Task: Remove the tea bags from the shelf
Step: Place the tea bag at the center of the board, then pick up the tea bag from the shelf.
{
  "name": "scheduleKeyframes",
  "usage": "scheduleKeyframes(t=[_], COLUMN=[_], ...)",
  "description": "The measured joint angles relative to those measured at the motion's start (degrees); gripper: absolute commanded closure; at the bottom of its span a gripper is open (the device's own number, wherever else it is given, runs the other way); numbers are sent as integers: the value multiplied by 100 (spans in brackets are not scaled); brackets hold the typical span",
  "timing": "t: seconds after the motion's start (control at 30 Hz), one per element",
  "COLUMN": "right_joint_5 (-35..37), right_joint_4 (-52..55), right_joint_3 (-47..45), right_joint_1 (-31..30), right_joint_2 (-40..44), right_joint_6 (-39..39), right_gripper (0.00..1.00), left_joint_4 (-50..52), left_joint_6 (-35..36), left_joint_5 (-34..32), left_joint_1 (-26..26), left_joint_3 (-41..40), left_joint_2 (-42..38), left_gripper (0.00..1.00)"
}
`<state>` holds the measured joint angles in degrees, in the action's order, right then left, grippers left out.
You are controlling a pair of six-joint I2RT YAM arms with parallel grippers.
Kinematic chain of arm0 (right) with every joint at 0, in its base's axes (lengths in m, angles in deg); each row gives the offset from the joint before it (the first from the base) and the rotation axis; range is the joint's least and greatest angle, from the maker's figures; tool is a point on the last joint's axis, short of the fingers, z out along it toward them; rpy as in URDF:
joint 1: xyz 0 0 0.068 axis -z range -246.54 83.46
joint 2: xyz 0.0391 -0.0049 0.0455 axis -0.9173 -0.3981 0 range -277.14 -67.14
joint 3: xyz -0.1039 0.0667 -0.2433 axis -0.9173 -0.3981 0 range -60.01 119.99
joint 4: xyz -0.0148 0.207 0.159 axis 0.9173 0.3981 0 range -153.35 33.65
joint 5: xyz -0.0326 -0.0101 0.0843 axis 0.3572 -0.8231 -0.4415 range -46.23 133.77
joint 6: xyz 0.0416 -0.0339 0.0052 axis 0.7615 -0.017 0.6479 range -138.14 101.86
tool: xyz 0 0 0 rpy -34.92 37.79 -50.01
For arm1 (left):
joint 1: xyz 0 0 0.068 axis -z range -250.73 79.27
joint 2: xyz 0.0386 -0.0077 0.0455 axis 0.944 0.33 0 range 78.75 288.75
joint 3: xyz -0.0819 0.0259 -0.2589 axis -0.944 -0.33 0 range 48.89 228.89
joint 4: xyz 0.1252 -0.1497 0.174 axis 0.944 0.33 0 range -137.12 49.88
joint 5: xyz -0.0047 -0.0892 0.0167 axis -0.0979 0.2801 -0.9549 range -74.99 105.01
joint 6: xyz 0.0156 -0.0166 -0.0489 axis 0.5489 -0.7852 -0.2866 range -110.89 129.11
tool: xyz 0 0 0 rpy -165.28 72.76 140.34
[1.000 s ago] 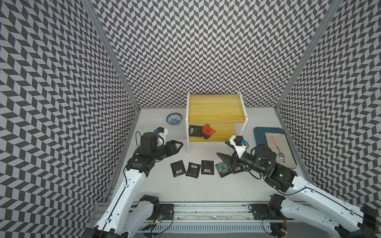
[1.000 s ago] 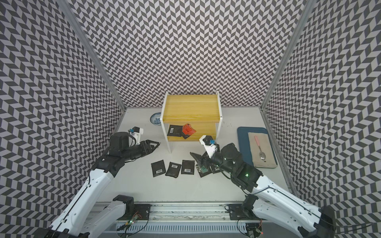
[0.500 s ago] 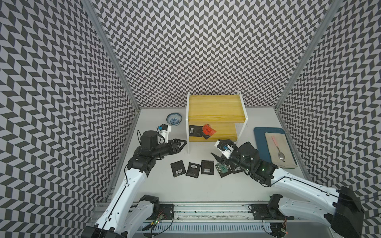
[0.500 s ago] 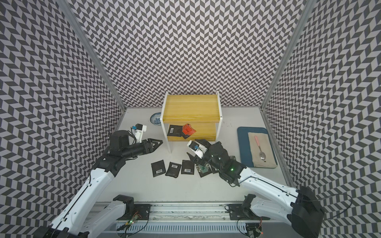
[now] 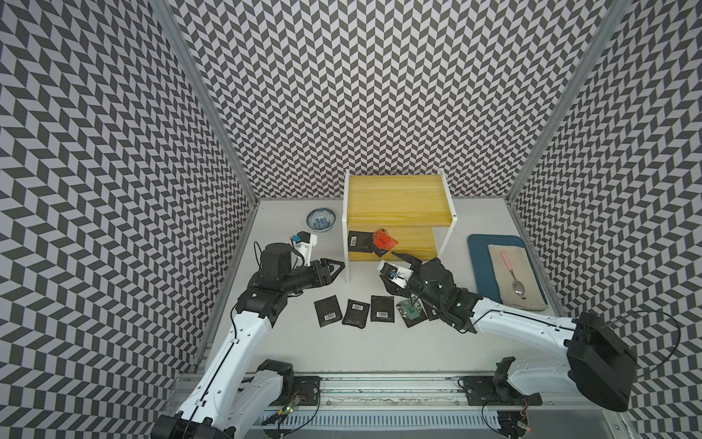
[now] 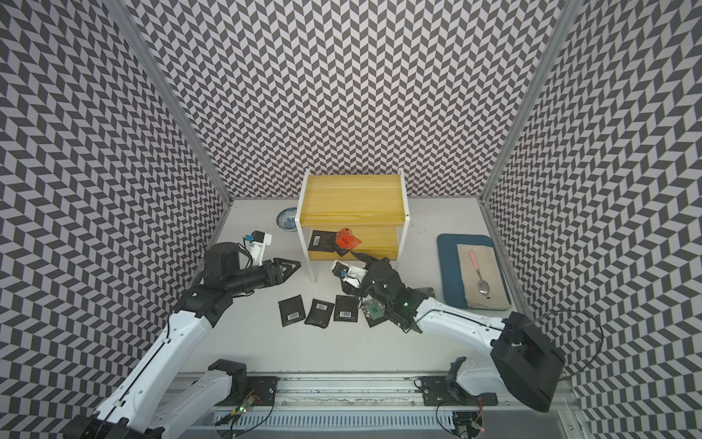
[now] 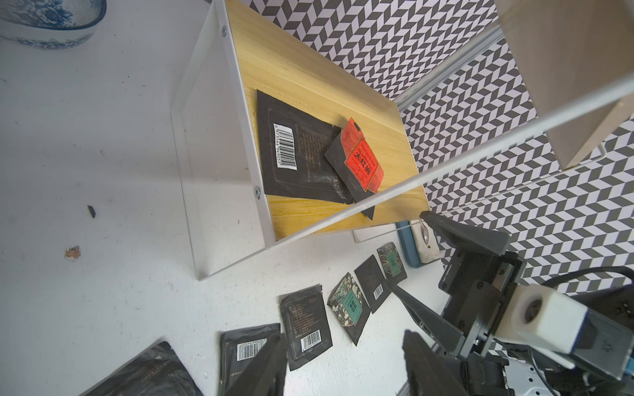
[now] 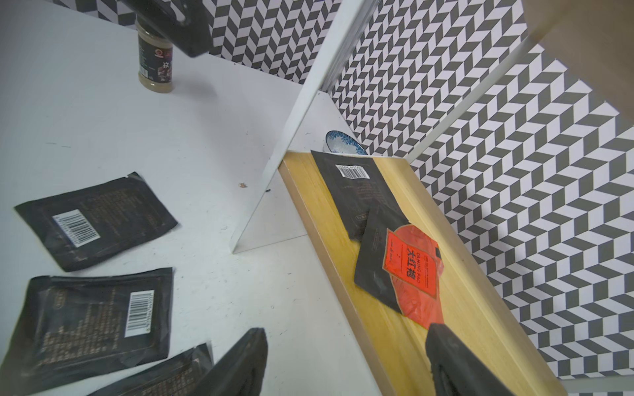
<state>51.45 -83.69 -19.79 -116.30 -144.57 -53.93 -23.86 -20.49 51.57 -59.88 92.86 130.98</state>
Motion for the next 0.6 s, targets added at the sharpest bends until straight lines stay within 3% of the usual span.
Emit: scheduleKeyframes(t=[0.6], right_joint_5=[192], right_joint_4=[-446], right_joint_3=[739], right_joint_1=[2], right_joint_2=[-1088], right_joint_6=[-365], right_gripper=[29], left_joint_4=[-9], left_joint_6=[7], left_joint_5=[-2], left_joint_1=[0], left_joint_3=[-46], left_joint_2=[0], left_gripper=[43])
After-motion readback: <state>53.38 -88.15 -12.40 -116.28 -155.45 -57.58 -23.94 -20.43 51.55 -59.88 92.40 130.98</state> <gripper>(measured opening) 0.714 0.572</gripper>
